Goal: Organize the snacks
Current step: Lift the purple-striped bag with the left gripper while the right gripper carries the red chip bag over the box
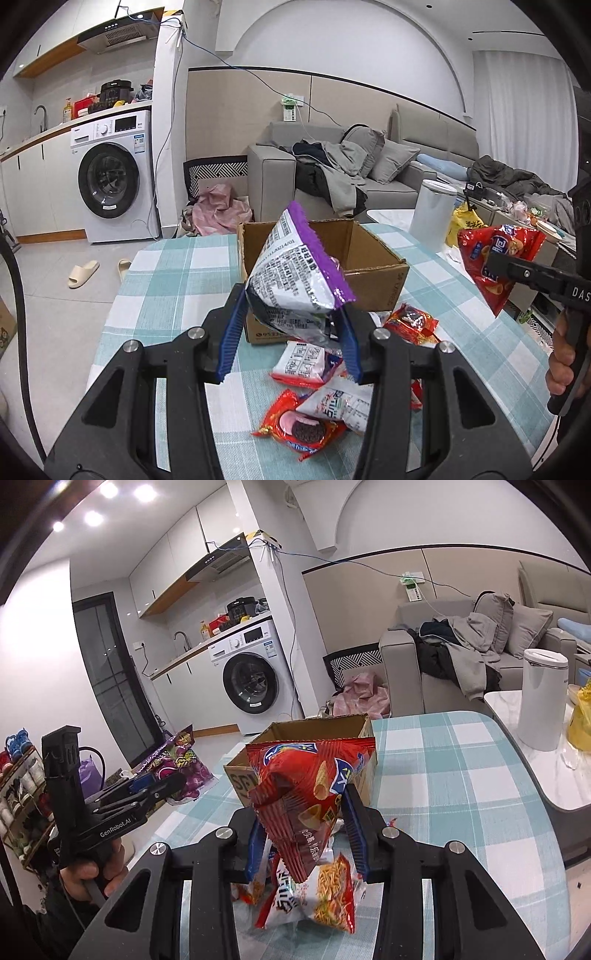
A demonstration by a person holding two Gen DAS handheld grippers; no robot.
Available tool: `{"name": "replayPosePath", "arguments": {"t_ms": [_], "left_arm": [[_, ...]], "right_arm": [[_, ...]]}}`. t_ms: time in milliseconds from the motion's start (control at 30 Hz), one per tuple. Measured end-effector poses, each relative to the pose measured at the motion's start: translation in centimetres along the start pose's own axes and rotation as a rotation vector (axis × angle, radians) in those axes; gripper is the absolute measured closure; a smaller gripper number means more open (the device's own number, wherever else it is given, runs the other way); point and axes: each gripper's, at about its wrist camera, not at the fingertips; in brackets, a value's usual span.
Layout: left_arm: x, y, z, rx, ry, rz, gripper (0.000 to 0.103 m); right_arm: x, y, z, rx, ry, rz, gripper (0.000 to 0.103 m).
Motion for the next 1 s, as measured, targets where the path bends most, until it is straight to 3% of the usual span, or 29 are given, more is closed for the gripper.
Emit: {"name": "replayPosePath", "arguments": {"t_ms": [1000], "left_arm": [[5.1, -11.6, 1.3, -0.024, -0.007, -0.047, 0.06]], "right_arm": [[4.0, -9.3, 2.0, 0.04, -0.04, -0.065, 0.064]]}}
Point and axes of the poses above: each gripper's, at about its wrist camera, not at the fingertips, and y roughly against the way its jaws point, z to its right, x to its top, and after that the axes turned 7 degrees about y, right-handed
